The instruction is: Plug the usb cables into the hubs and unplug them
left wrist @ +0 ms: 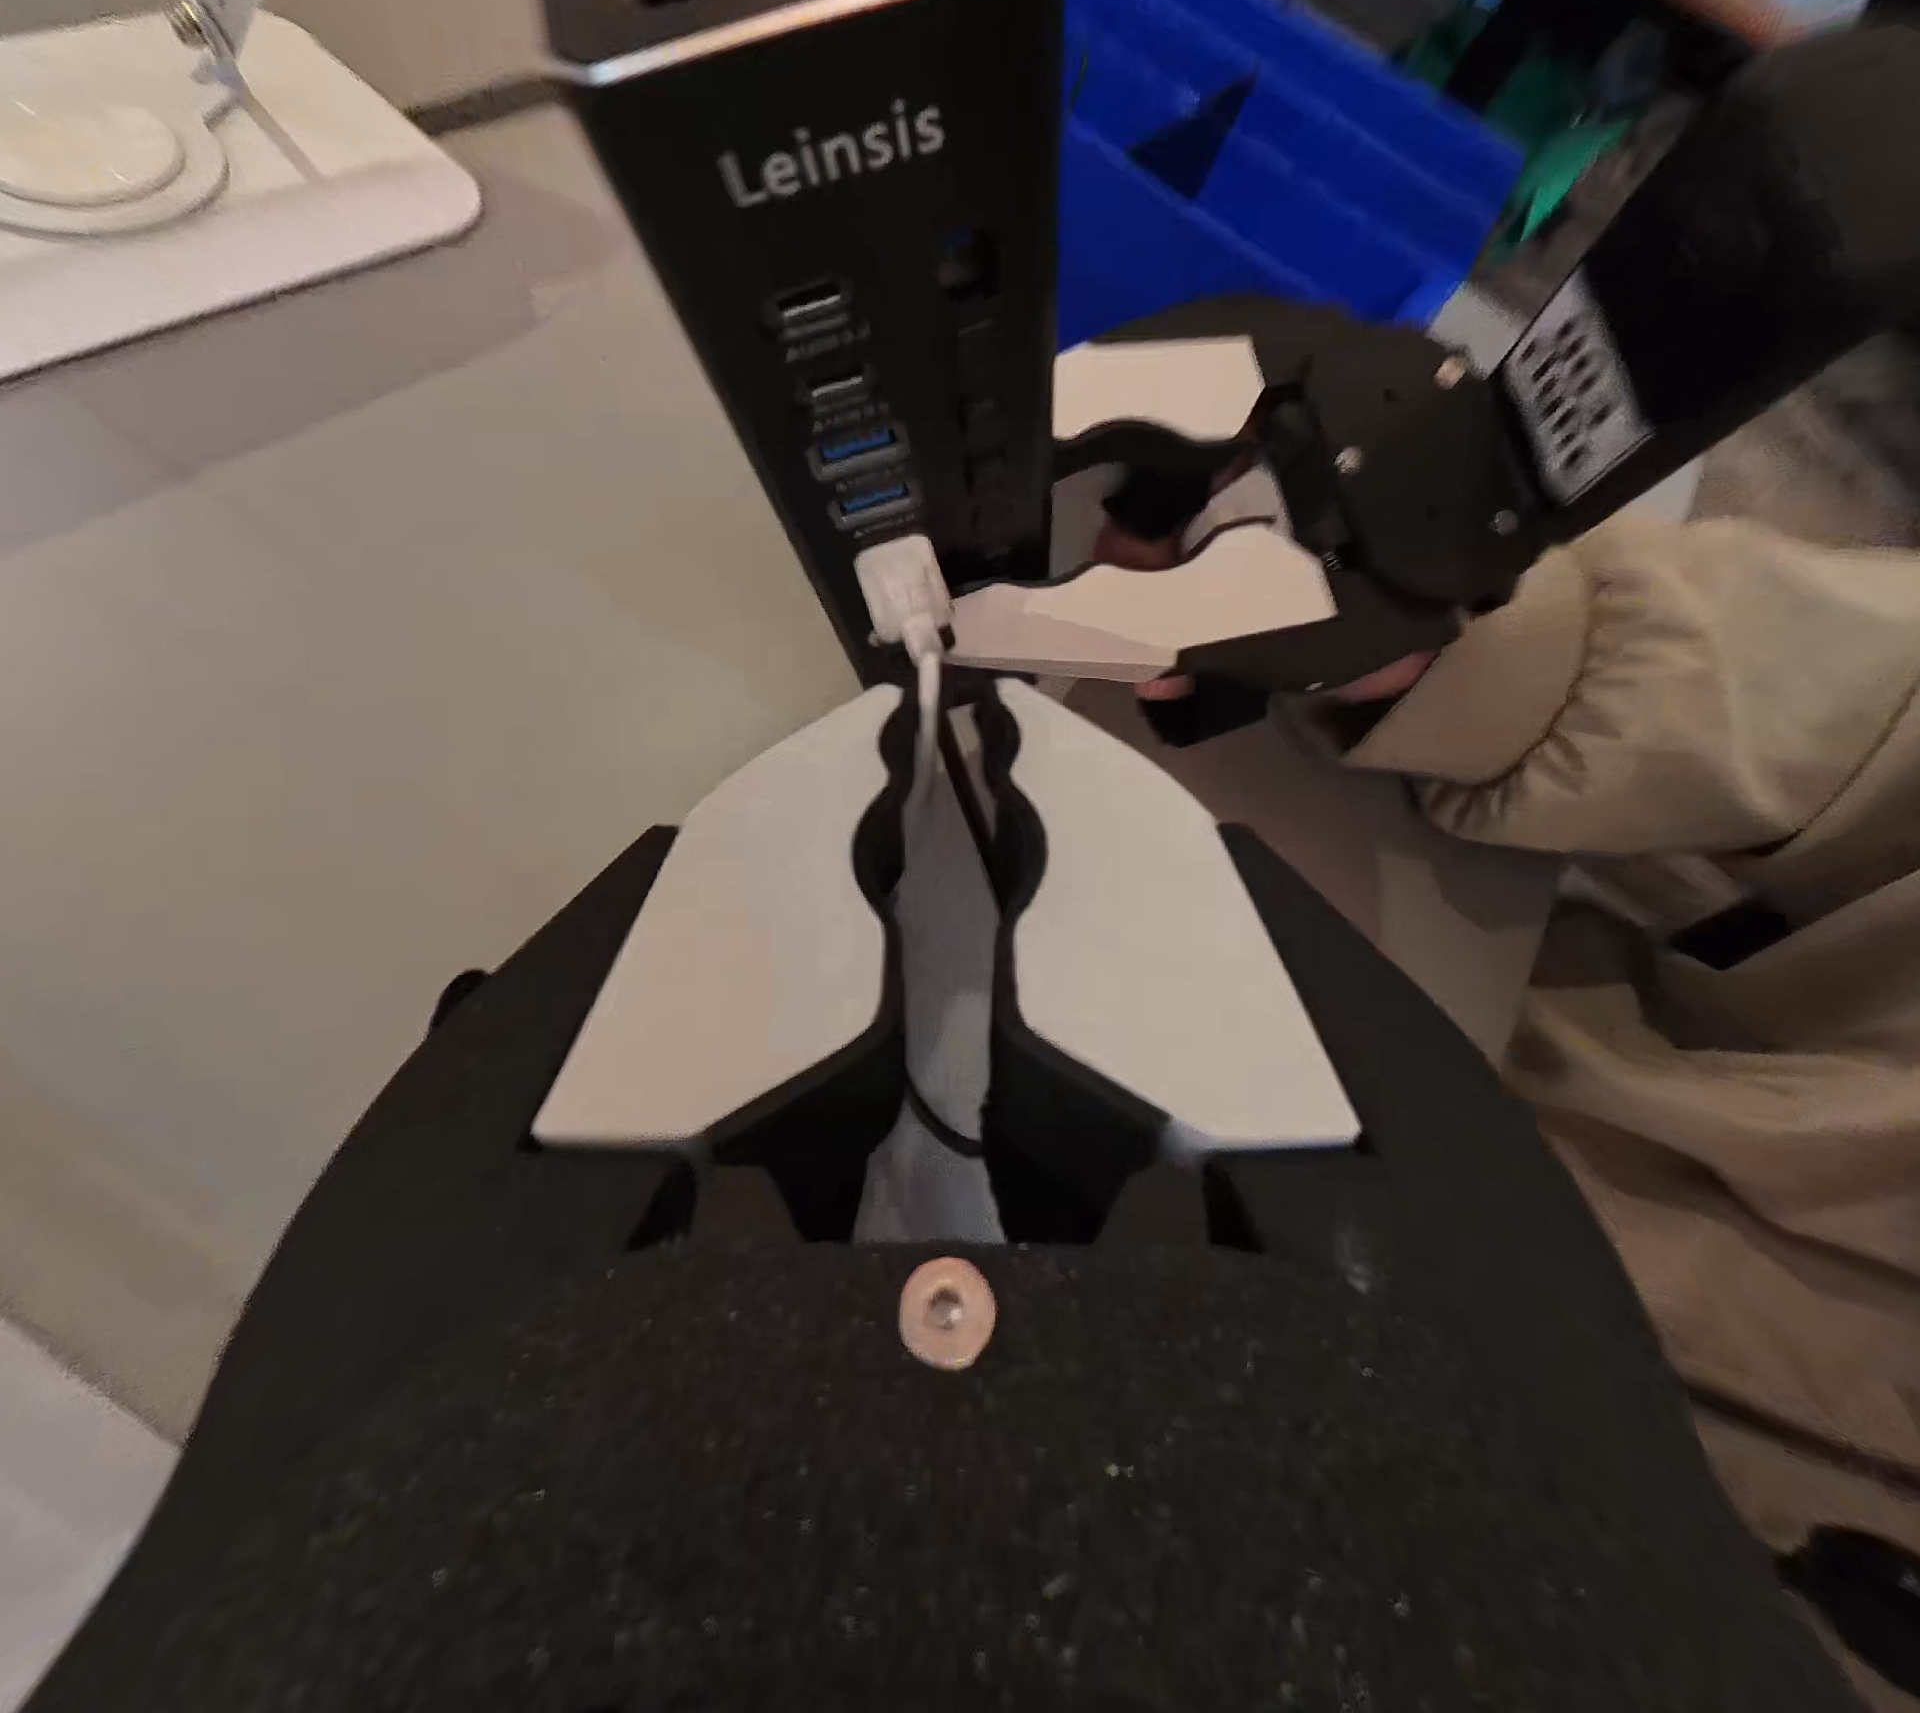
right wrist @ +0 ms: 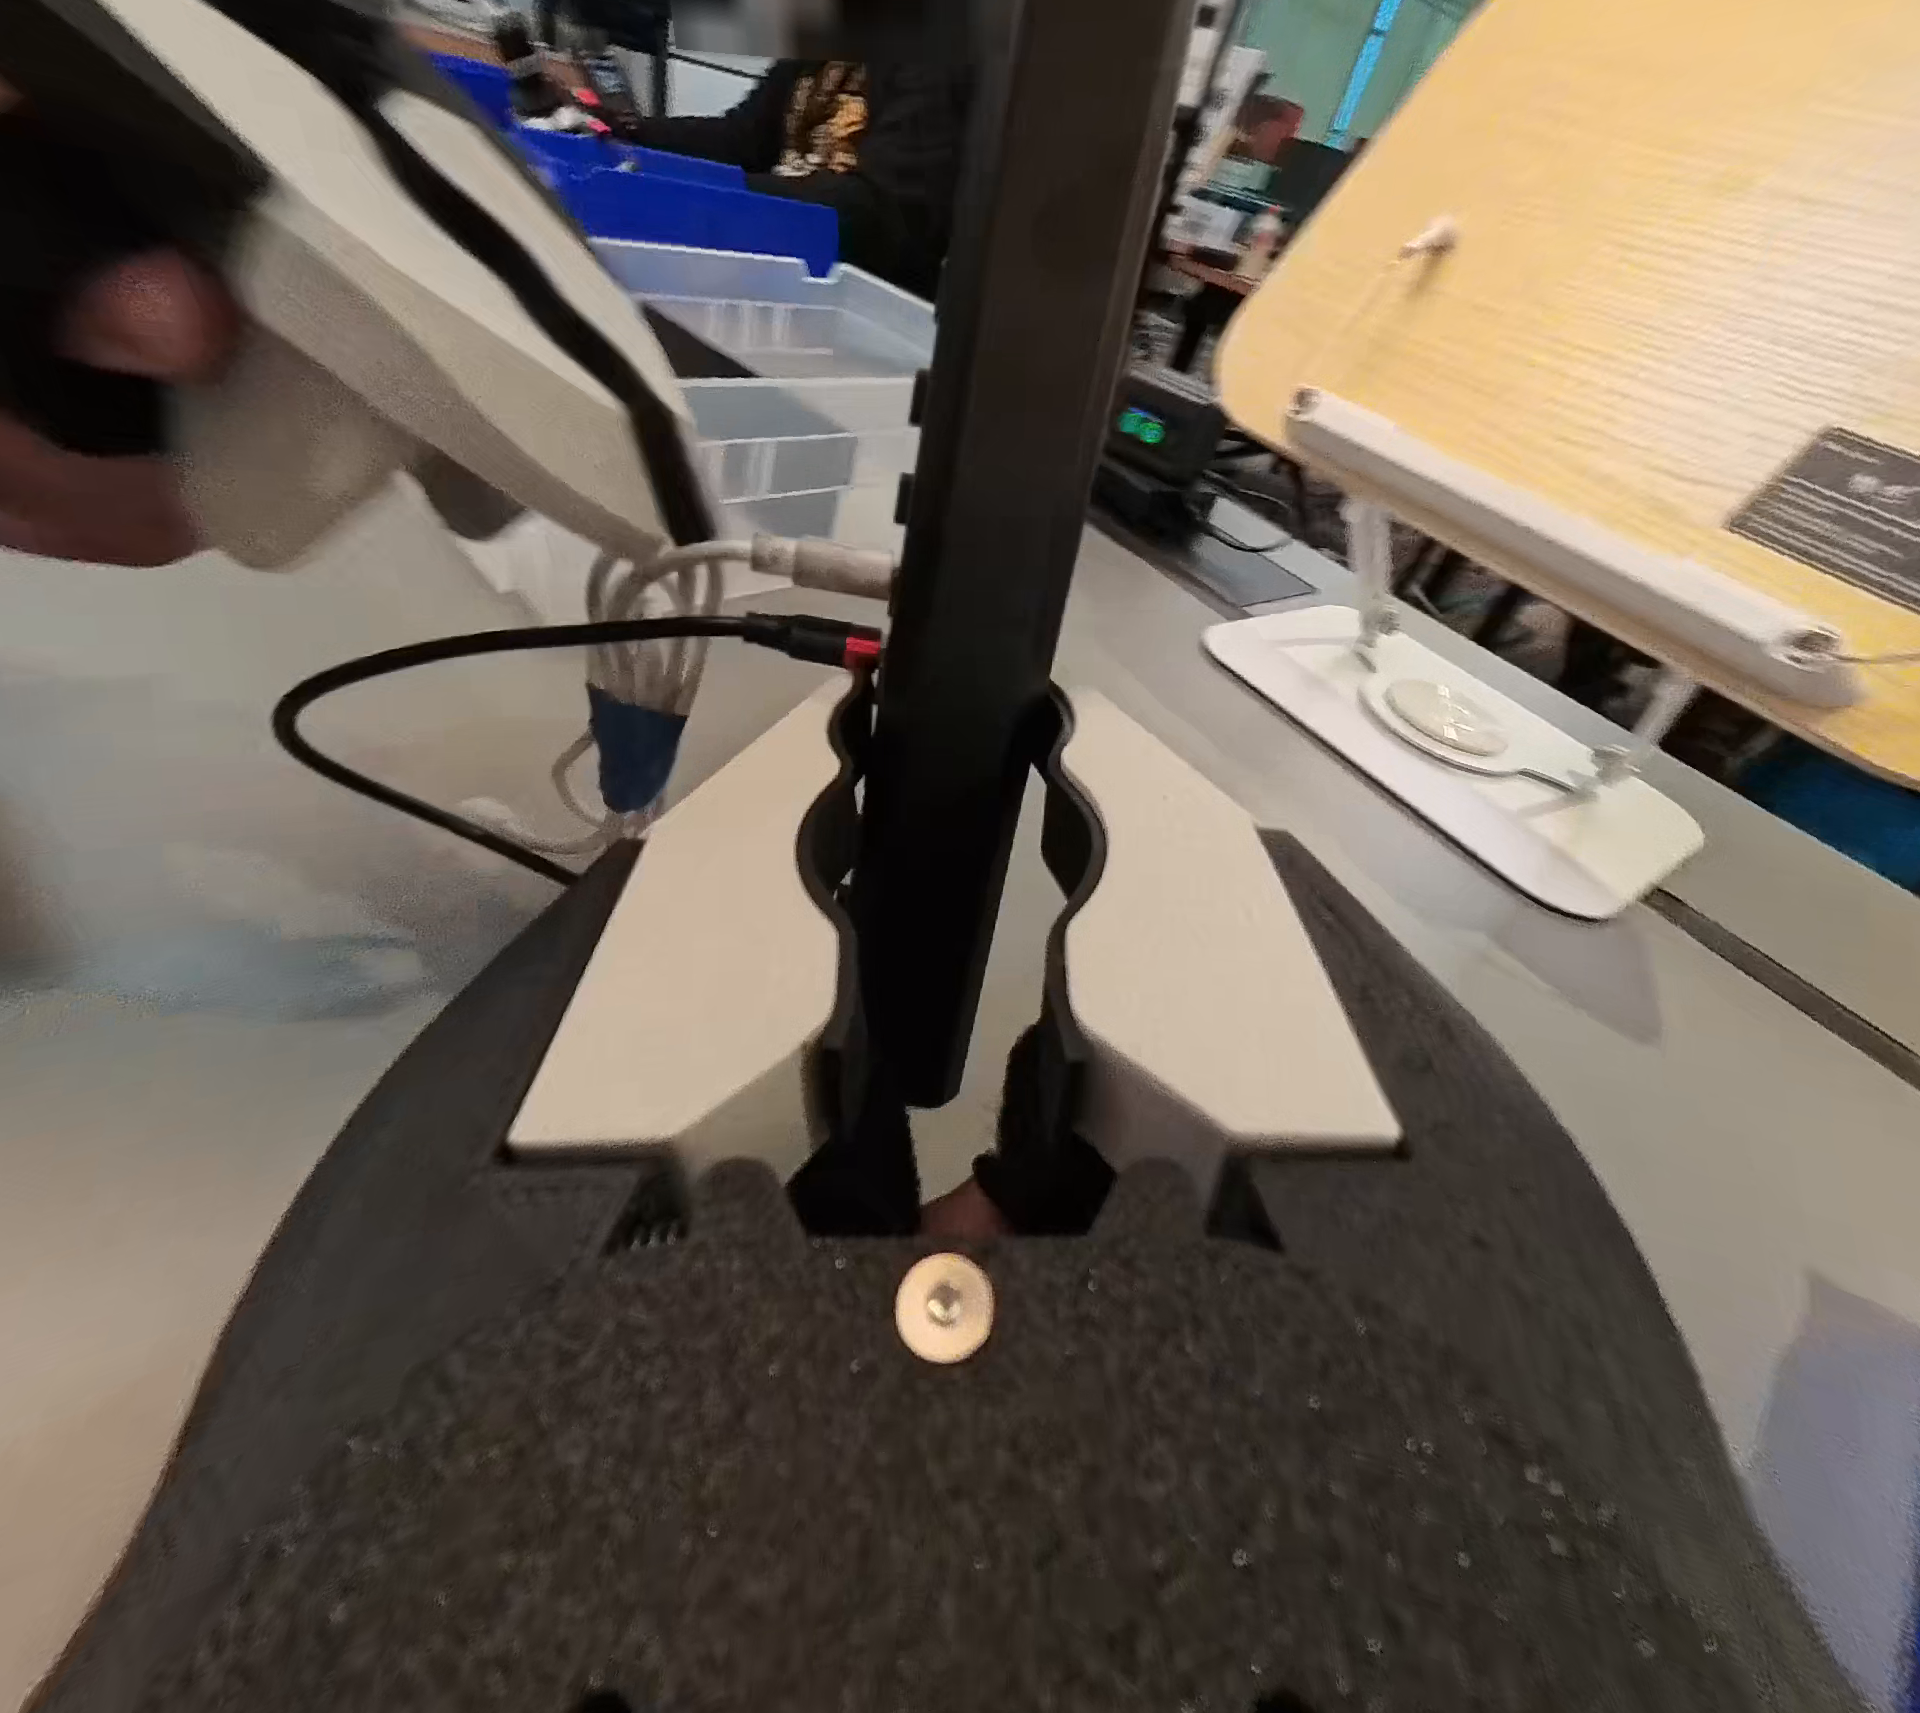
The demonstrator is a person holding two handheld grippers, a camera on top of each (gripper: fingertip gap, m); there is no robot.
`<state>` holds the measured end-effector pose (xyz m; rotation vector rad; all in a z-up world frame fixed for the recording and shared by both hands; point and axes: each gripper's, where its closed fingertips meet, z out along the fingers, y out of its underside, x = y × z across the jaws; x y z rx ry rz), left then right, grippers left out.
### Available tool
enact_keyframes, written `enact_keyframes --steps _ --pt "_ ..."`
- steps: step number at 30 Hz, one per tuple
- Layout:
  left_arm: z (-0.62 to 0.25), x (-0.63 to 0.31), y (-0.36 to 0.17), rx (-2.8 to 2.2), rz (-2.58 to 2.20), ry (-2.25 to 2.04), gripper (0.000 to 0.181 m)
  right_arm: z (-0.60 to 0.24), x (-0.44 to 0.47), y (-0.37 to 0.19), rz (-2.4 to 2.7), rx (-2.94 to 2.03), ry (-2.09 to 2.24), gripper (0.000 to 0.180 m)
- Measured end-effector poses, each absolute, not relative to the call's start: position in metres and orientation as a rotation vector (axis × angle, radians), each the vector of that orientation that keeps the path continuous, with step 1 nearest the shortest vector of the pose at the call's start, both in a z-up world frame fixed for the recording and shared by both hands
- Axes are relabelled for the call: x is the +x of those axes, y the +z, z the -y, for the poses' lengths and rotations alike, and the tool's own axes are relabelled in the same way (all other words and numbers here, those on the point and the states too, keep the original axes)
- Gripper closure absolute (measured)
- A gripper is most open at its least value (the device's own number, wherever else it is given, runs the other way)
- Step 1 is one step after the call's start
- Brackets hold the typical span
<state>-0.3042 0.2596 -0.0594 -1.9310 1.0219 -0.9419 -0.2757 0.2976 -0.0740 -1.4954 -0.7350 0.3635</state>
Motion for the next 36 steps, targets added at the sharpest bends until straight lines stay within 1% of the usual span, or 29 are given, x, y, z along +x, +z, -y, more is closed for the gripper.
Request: enact_keyframes --steps 1,2,5,8,11,12,14,17,20,21,23,26,31,35,36 --pt "-0.258 -0.309 -0.049 -1.907 -0.953 -0.989 0.162 -0.302 -0.267 -0.071 0.698 -1.506 0.336 0.15" --pt "-0.255 -0.316 -0.041 -1.884 -0.892 -1.027 0.156 -0.306 -0.258 -0.066 0.667 -1.514 0.307 0.15" --pt "-0.233 -0.34 -0.035 -1.82 -0.752 -1.079 0.148 -0.312 -0.231 -0.044 0.582 -1.533 0.216 0.15" --pt "-0.204 -0.361 -0.056 -1.782 -0.686 -1.064 0.148 -0.311 -0.208 -0.014 0.556 -1.545 0.114 0.15" --pt "-0.189 -0.378 -0.083 -1.716 -0.702 -0.929 0.147 -0.31 -0.174 0.03 0.53 -1.554 -0.007 0.15" --pt "-0.188 -0.381 -0.092 -1.694 -0.724 -0.872 0.144 -0.309 -0.158 0.047 0.503 -1.563 -0.029 0.15" --pt "-0.188 -0.383 -0.103 -1.735 -0.8 -0.804 0.131 -0.305 -0.122 0.083 0.42 -1.552 -0.062 0.15" --pt "-0.186 -0.383 -0.104 -1.712 -0.864 -0.768 0.139 -0.304 -0.052 0.131 0.361 -1.483 -0.268 0.15" --pt "-0.179 -0.377 -0.106 -1.725 -0.887 -0.822 0.14 -0.312 0.018 0.147 0.382 -1.495 -0.517 0.15" --pt "-0.176 -0.374 -0.106 -1.722 -0.899 -0.845 0.14 -0.318 0.037 0.142 0.412 -1.524 -0.571 0.15" --pt "-0.174 -0.371 -0.11 -1.733 -0.917 -0.845 0.141 -0.333 0.067 0.115 0.479 -1.63 -0.586 0.149" --pt "-0.173 -0.368 -0.114 -1.754 -0.939 -0.851 0.143 -0.356 0.086 0.054 0.611 -1.775 -0.538 0.149" --pt "-0.175 -0.368 -0.117 -1.779 -0.927 -0.868 0.144 -0.366 0.08 -0.058 0.961 -2.11 -0.32 0.149" --pt "-0.185 -0.374 -0.115 -1.768 -0.875 -0.839 0.139 -0.359 0.074 -0.114 1.206 -2.299 -0.129 0.148" --pt "-0.19 -0.377 -0.113 -1.753 -0.848 -0.806 0.128 -0.36 0.071 -0.122 1.255 -2.3 -0.103 0.148"
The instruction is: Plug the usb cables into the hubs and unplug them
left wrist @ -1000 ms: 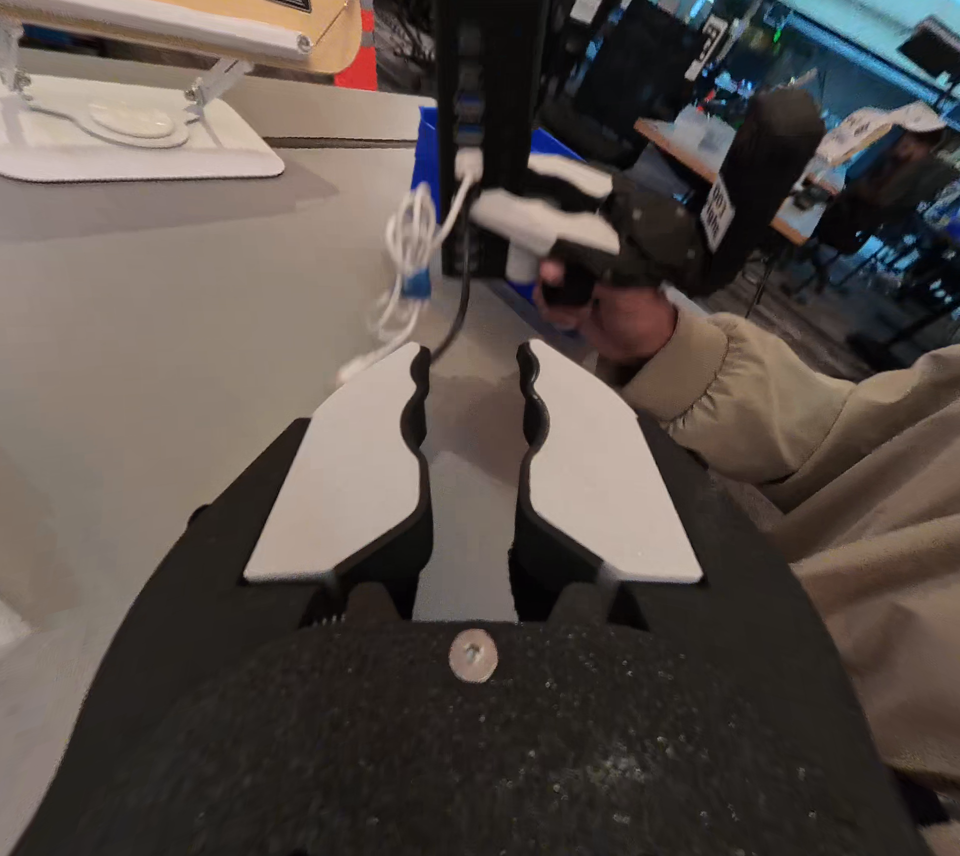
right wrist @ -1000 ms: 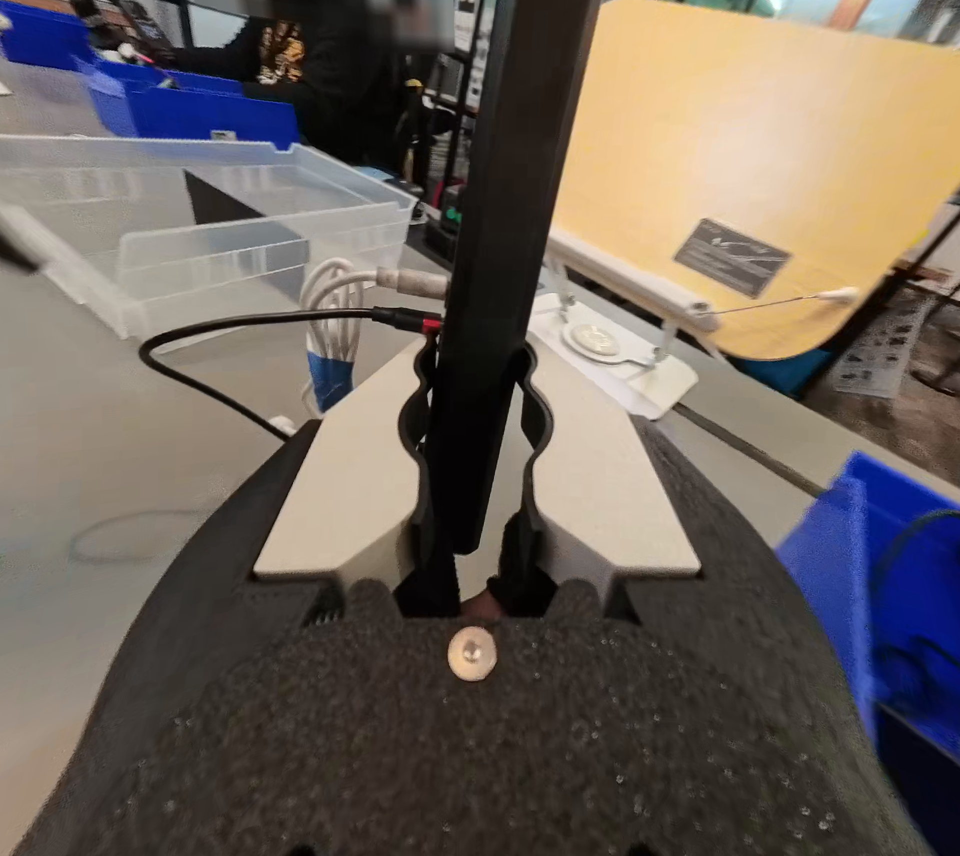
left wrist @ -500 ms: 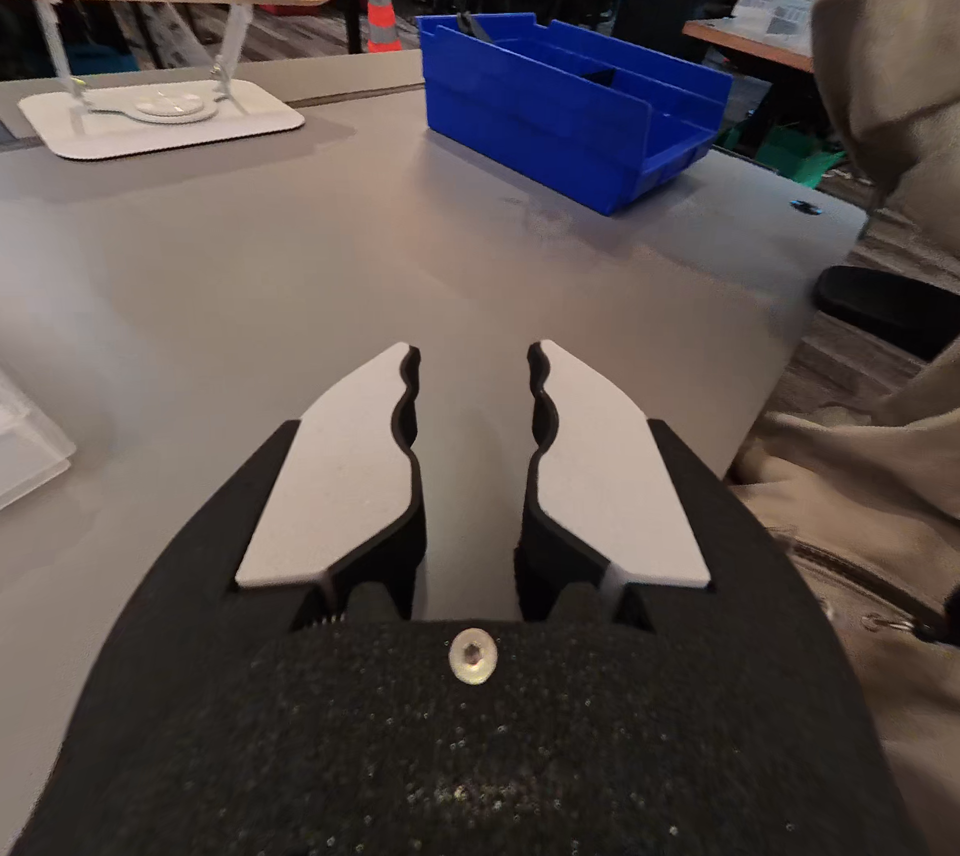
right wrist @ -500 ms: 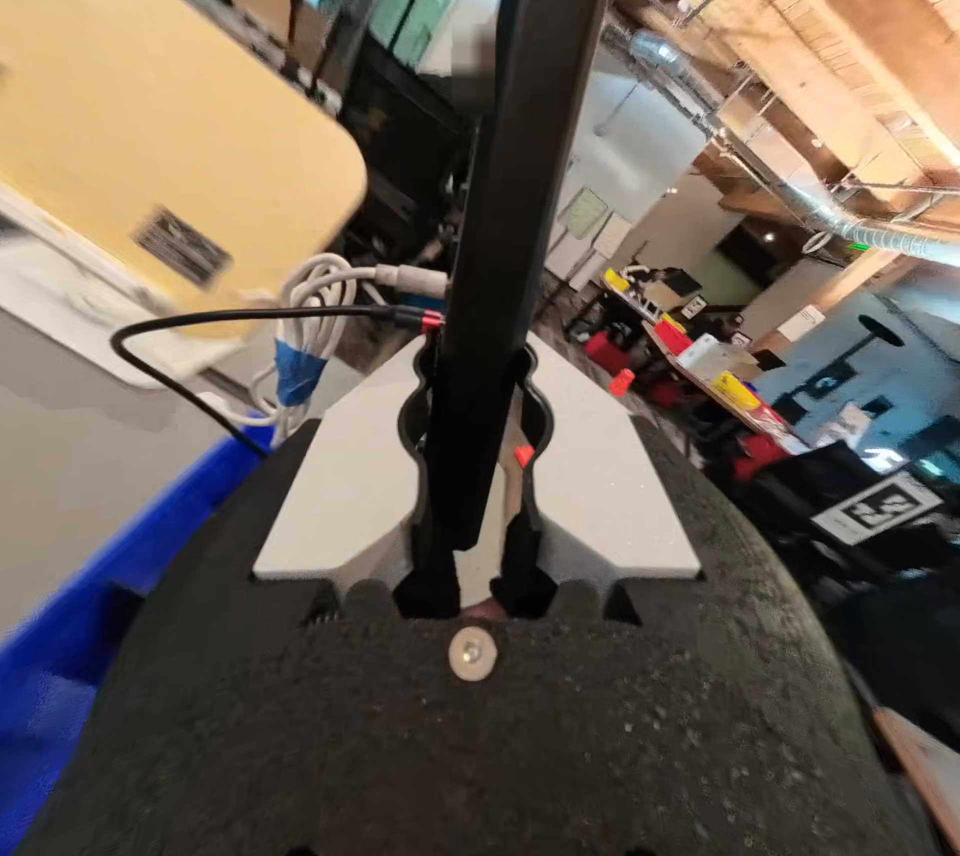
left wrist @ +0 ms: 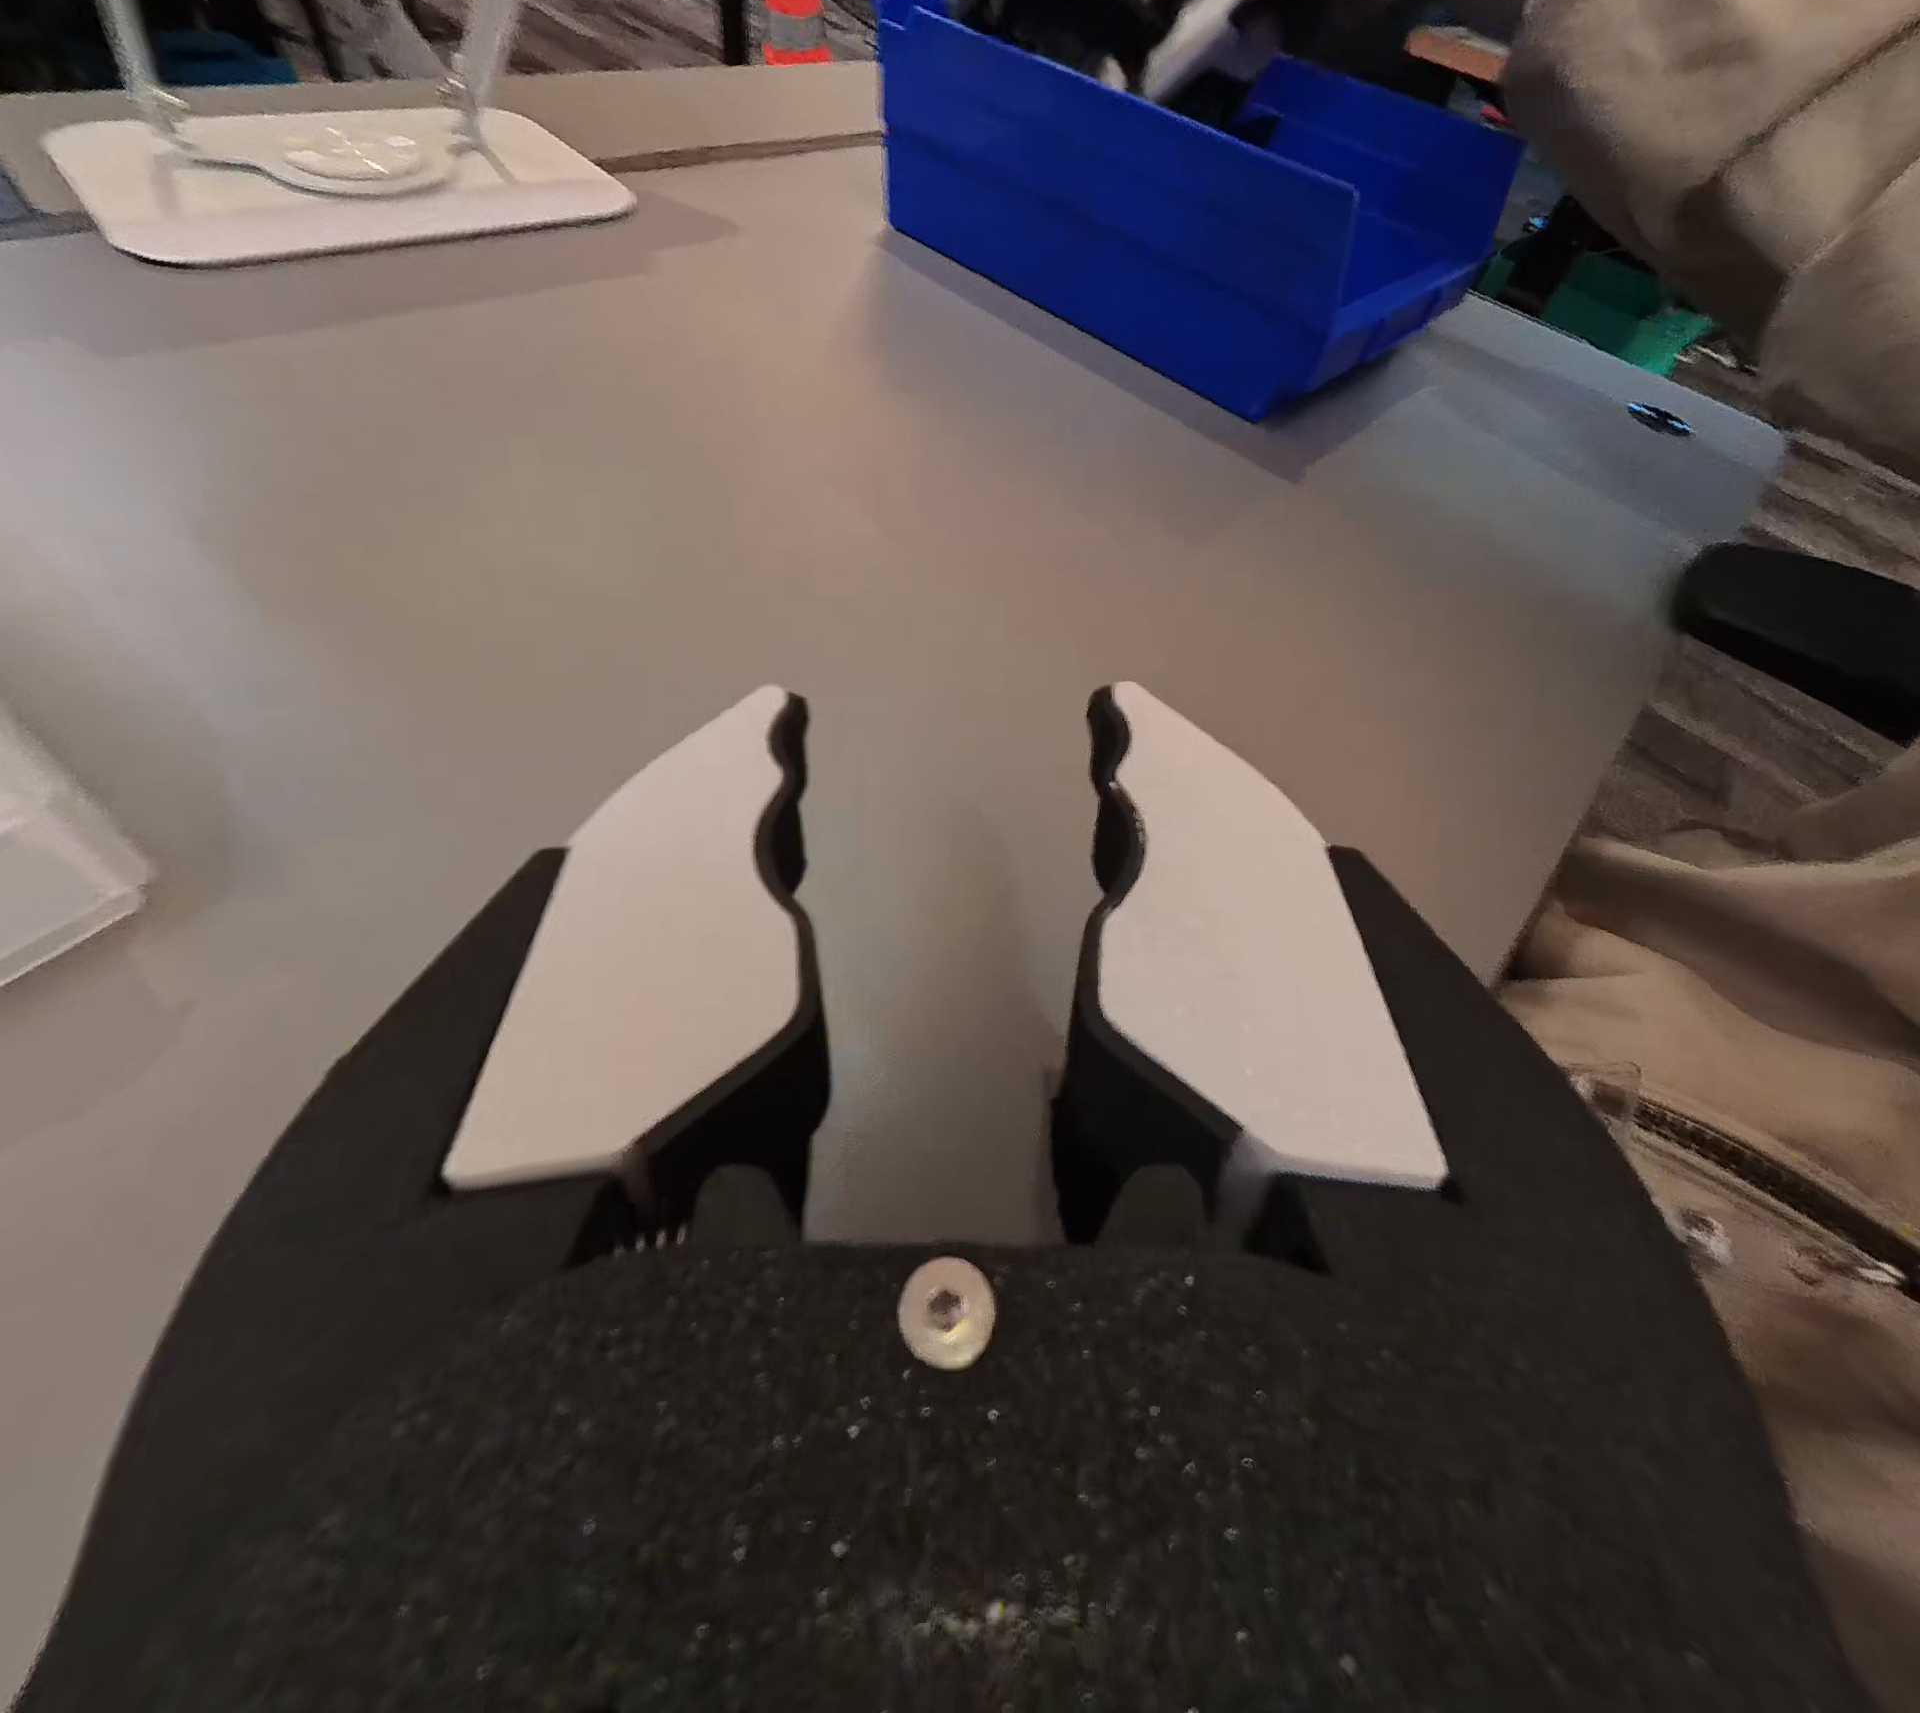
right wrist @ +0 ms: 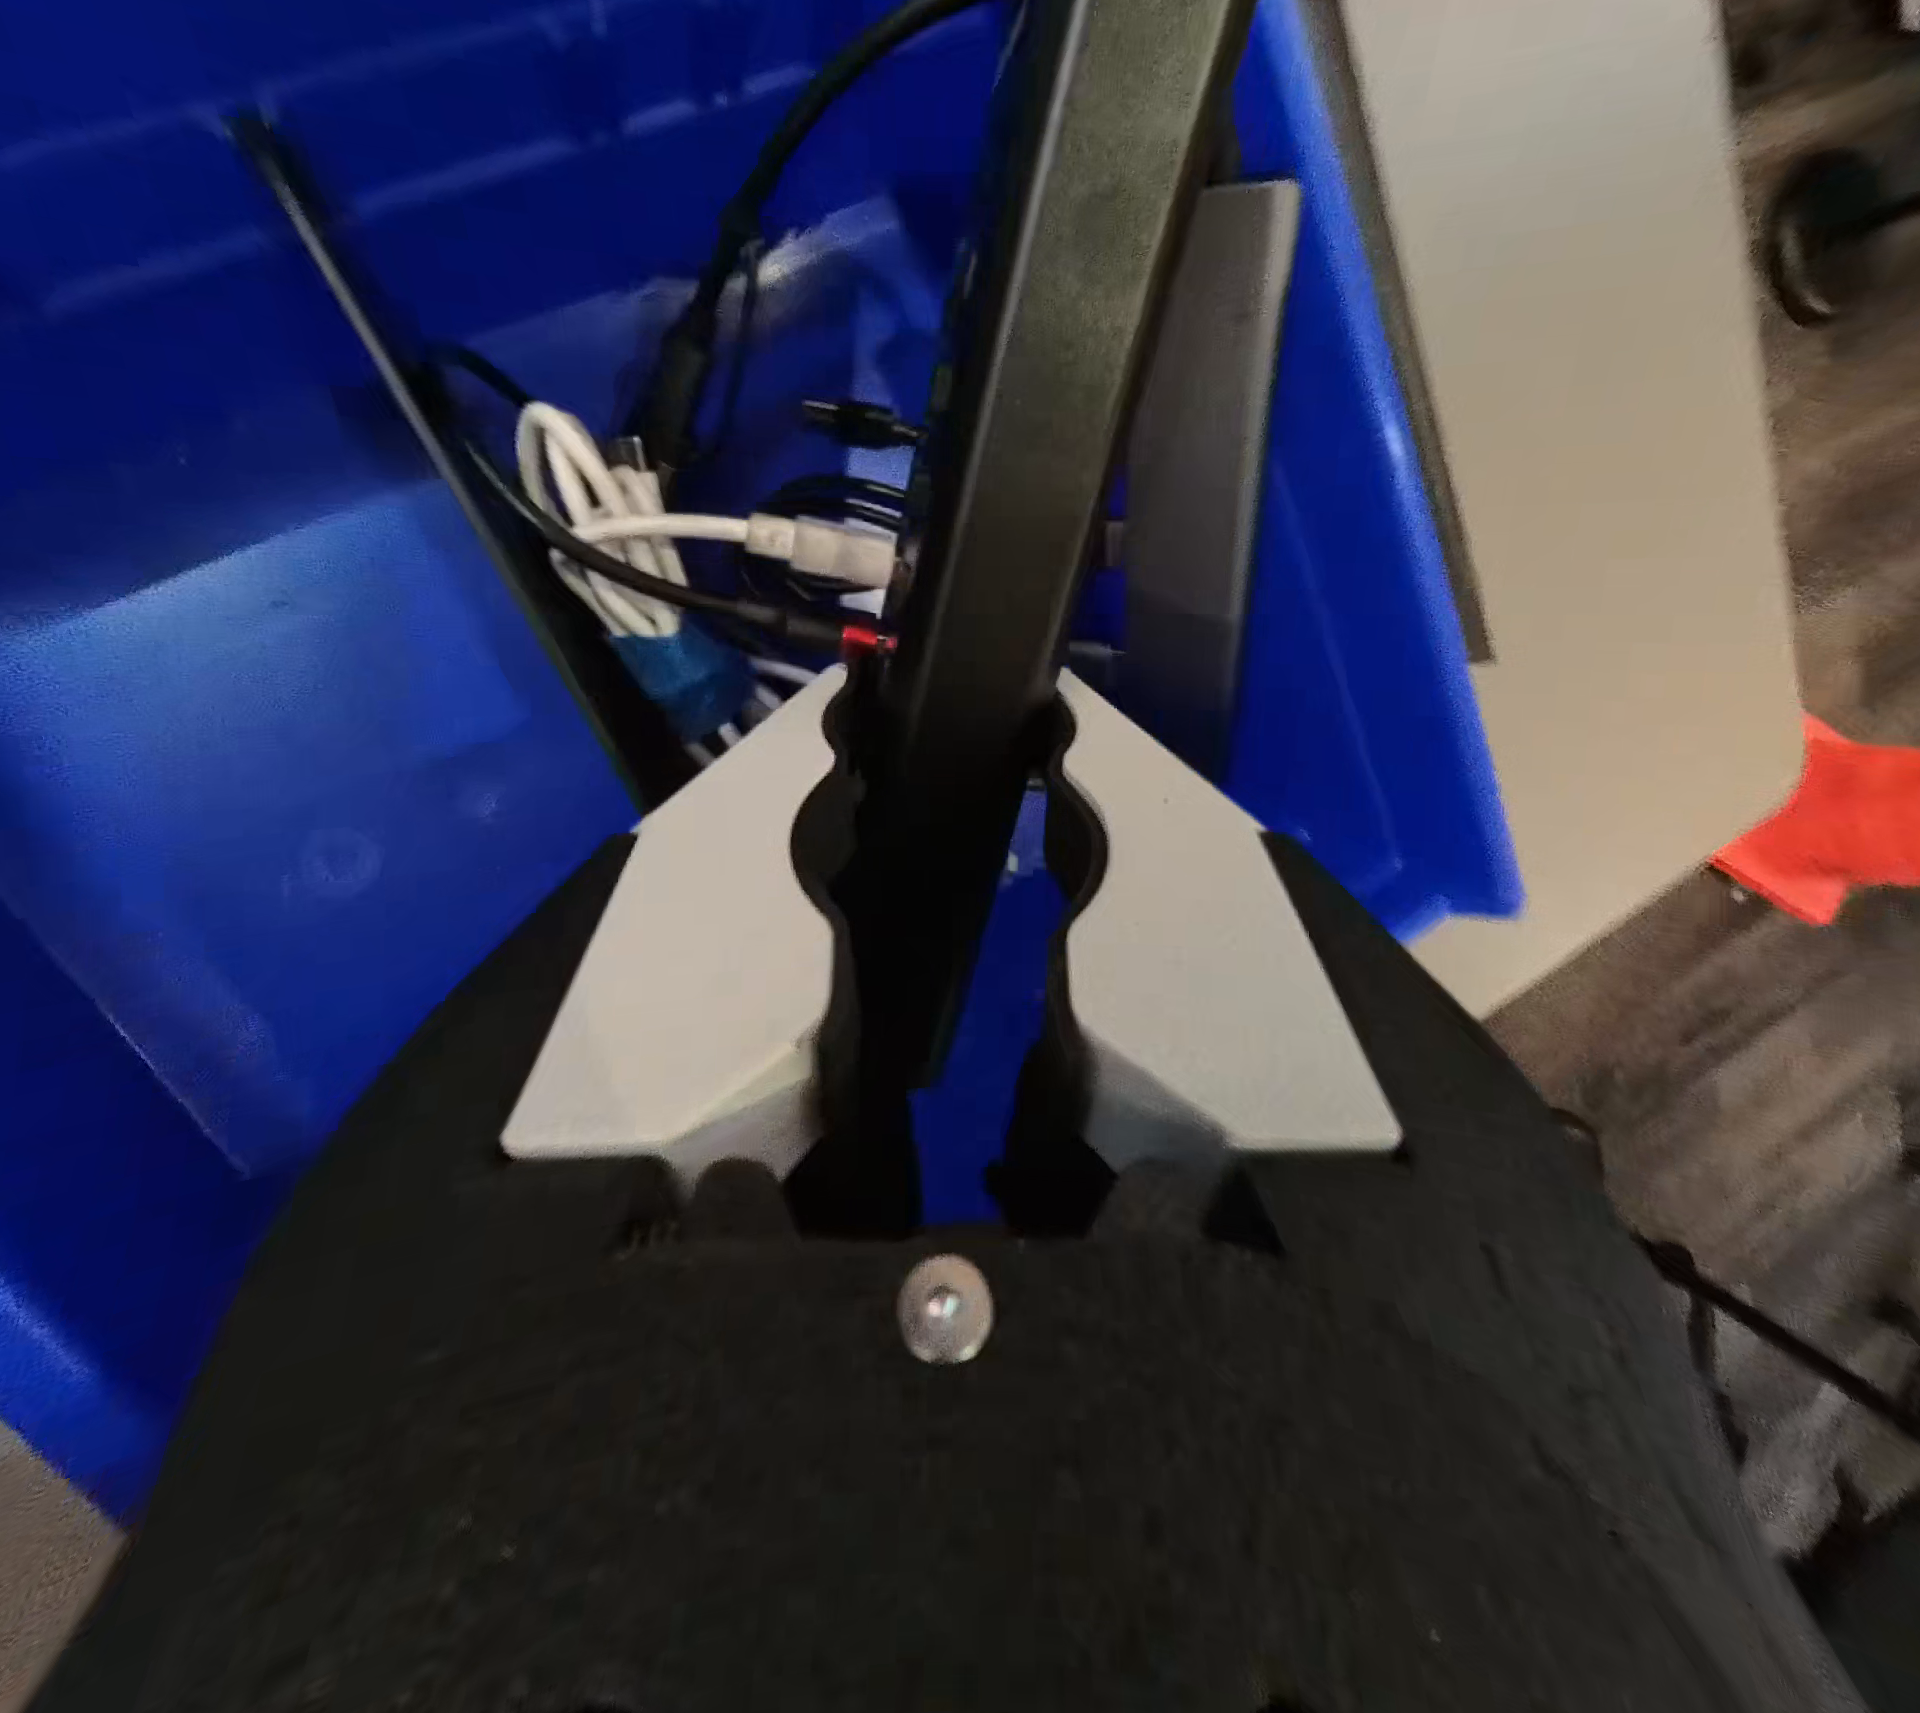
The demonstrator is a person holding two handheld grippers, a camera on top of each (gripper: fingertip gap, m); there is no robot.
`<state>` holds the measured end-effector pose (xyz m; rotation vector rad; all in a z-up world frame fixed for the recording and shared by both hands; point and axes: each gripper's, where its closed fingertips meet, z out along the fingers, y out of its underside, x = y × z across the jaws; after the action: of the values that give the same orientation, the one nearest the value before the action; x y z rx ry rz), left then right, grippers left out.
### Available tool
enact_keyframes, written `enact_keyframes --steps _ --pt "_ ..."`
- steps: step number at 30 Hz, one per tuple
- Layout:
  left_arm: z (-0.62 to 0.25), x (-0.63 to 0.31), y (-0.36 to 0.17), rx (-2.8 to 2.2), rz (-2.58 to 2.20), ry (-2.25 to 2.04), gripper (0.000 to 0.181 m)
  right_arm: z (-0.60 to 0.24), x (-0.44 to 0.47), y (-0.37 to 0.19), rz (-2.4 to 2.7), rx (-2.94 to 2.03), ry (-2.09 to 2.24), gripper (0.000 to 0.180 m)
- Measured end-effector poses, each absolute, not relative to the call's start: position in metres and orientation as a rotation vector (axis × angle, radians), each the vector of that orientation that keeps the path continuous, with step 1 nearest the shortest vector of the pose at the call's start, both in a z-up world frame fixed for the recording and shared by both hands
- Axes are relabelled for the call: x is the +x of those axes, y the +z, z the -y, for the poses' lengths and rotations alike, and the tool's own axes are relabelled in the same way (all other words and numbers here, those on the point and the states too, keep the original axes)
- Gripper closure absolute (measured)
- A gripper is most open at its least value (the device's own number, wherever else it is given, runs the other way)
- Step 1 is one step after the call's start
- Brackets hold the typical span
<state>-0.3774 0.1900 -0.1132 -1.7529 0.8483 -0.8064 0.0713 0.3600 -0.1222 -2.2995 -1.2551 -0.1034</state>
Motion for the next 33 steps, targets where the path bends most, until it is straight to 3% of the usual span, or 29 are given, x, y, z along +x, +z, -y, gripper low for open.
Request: enact_keyframes --steps 5,8,12,14,18,23,26,33 --pt "-0.211 -0.399 -0.09 -1.608 -0.764 -0.627 0.113 -0.359 0.068 -0.161 1.406 -2.482 0.005 0.147" --pt "-0.218 -0.415 -0.083 -1.591 -0.673 -0.598 0.118 -0.358 0.067 -0.17 1.412 -2.629 0.067 0.147" --pt "-0.231 -0.437 -0.083 -1.606 -0.631 -0.525 0.107 -0.361 0.065 -0.173 1.444 -2.666 0.021 0.147" --pt "-0.244 -0.462 -0.074 -1.596 -0.504 -0.423 0.105 -0.364 0.068 -0.168 1.391 -2.652 -0.043 0.138" --pt "-0.261 -0.502 -0.079 -1.632 -0.383 -0.33 0.115 -0.372 0.064 -0.108 1.171 -2.473 -0.082 0.126" --pt "-0.266 -0.547 -0.068 -1.598 -0.41 -0.047 0.129 -0.346 0.033 0.039 0.647 -2.004 -0.07 0.127" --pt "-0.273 -0.571 -0.07 -1.628 -0.347 0.026 0.127 -0.295 0.036 0.069 0.276 -1.844 -0.137 0.129" --pt "-0.291 -0.579 -0.096 -1.804 -0.302 -0.129 0.141 -0.198 0.011 -0.061 -0.191 -1.845 -0.089 0.128"
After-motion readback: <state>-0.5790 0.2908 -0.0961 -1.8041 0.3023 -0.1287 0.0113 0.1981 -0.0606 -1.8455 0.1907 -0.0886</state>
